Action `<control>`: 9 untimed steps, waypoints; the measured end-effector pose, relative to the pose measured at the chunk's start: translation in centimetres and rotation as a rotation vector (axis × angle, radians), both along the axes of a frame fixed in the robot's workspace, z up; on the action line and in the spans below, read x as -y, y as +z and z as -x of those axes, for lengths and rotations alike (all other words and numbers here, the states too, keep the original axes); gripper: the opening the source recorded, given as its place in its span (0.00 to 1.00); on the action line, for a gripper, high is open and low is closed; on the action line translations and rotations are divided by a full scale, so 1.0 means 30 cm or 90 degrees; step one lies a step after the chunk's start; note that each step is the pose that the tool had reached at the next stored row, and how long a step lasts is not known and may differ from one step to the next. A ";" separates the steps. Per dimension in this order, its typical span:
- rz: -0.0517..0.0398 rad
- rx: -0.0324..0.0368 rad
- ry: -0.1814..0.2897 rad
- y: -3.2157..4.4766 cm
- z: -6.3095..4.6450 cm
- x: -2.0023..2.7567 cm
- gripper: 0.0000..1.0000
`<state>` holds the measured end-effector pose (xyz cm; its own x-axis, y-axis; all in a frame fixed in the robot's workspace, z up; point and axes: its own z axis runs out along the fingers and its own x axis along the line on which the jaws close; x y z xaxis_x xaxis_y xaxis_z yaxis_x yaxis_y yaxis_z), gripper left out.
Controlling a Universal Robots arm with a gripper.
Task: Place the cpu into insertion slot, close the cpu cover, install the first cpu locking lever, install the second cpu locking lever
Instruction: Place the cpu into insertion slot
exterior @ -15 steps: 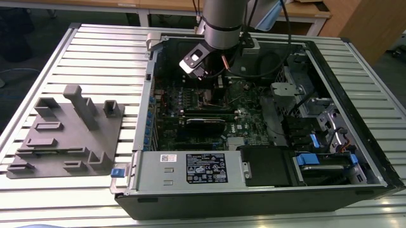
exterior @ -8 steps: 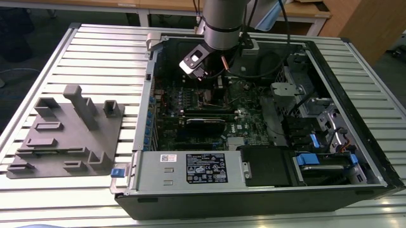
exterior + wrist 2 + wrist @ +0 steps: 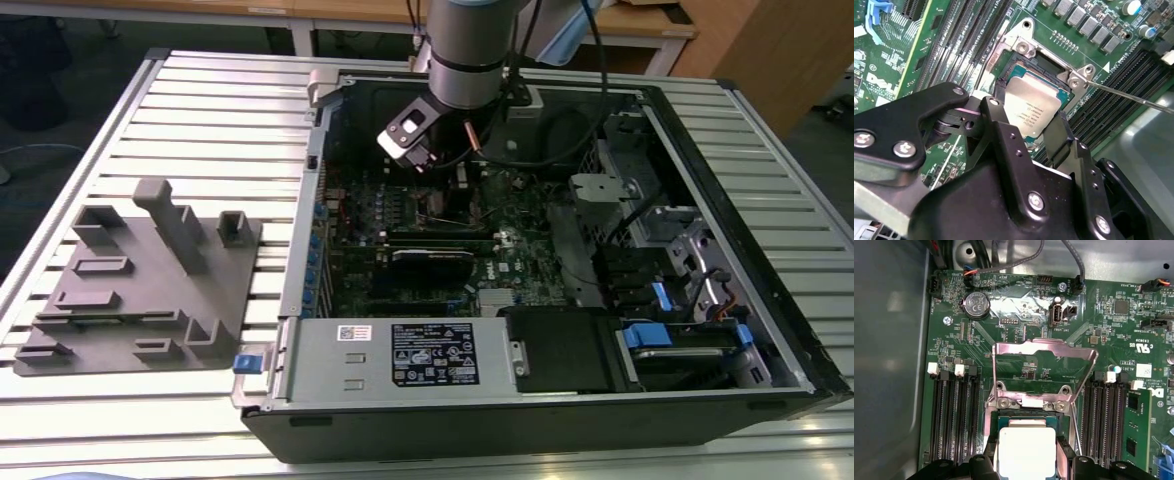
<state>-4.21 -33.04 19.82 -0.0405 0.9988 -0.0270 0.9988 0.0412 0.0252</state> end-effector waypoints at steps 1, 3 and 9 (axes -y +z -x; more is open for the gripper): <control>0.0001 0.0000 0.000 -0.001 0.000 0.000 0.54; 0.0001 0.0000 -0.009 -0.001 0.000 0.000 0.54; -0.0002 0.0001 -0.029 -0.005 0.000 0.000 0.54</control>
<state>-4.20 -33.03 19.67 0.0048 0.9996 -0.0267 0.9997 -0.0041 0.0254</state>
